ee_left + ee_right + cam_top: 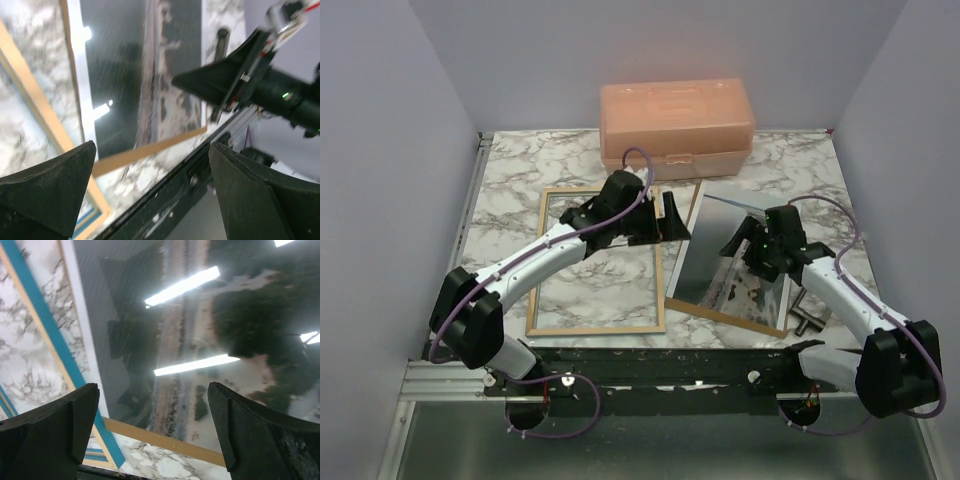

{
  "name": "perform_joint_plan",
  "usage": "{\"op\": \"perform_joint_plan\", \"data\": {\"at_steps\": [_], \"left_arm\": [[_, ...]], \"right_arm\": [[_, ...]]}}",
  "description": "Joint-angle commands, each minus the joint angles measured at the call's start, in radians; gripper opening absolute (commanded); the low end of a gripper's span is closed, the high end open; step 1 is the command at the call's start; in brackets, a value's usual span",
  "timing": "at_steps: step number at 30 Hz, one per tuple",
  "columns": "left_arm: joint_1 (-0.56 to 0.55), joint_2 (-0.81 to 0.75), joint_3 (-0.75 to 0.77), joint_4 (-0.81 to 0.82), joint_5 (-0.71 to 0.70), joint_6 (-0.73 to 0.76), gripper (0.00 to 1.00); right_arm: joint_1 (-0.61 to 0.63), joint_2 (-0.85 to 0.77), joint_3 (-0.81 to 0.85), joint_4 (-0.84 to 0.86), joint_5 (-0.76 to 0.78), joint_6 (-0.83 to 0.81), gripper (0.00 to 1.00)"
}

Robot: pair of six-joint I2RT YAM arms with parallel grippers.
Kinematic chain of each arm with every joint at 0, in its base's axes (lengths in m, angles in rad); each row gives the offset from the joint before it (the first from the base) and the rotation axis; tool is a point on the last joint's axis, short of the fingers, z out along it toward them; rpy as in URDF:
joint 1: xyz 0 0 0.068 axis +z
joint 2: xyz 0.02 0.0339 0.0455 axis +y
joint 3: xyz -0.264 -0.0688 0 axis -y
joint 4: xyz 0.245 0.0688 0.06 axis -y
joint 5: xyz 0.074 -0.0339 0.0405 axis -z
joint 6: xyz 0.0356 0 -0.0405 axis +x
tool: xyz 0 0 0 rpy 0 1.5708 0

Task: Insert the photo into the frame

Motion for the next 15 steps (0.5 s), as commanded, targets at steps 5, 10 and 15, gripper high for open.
{"op": "perform_joint_plan", "data": {"at_steps": [5, 10, 15], "left_arm": [[-0.024, 0.074, 0.169, -0.057, -0.178, -0.056, 0.99], [-0.056, 0.117, 0.103, 0.013, -0.148, -0.056, 0.99], [-0.088, 0.206, 0.153, -0.015, -0.132, -0.03, 0.99]], "right_arm": [[-0.209, 0.016, 0.125, -0.274, -0.071, -0.106, 1.0], [-0.222, 0.063, 0.088, -0.295, -0.029, -0.088, 1.0], [-0.234, 0.051, 0.039, -0.276, 0.01, -0.019, 1.0]]}}
